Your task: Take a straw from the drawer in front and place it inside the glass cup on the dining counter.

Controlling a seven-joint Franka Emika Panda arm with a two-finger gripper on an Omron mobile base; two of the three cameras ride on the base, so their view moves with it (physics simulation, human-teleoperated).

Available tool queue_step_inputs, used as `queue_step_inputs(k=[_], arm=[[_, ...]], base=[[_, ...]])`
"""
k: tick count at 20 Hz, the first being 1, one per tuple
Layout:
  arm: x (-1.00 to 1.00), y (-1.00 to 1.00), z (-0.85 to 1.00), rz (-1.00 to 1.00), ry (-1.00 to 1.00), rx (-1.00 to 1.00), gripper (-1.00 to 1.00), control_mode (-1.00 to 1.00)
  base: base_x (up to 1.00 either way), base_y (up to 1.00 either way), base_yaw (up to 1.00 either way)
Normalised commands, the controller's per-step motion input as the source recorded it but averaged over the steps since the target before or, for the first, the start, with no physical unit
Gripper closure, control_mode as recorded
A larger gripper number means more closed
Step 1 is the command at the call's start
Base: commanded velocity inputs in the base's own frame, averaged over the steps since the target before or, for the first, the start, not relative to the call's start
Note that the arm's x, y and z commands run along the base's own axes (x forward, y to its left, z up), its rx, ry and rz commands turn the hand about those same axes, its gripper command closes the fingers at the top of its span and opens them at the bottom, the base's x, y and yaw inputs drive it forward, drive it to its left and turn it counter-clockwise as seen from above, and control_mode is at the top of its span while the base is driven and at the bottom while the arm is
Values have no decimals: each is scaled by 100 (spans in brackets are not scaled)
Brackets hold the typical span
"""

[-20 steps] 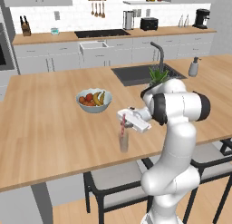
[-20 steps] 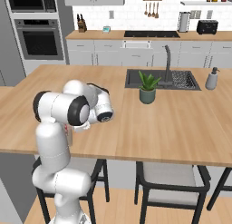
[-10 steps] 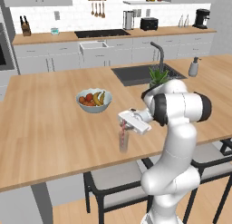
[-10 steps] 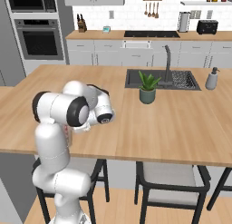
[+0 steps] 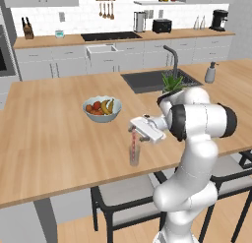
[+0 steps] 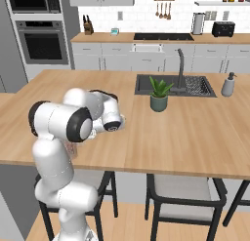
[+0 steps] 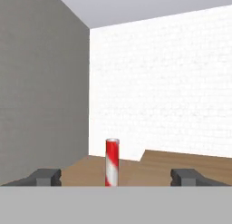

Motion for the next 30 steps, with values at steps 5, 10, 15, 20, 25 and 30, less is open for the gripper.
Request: queue_step_inputs(k=[5, 10, 15, 20, 25, 30], arm=[[0, 0, 92, -9, -8, -8, -100, -100], [-23, 0, 100, -8, -24, -23, -100, -100], [-91, 18, 85, 0, -57, -50, -100, -100], [-100, 23, 53, 0, -65, -61, -100, -100], [-100, 12, 21, 0, -49, -52, -100, -100], [-100, 11, 0, 0, -22, -29, -100, -100]], base=[[0, 0, 0], [0, 0, 0], [0, 0, 0], [0, 0, 0], [0, 0, 0], [0, 0, 0]])
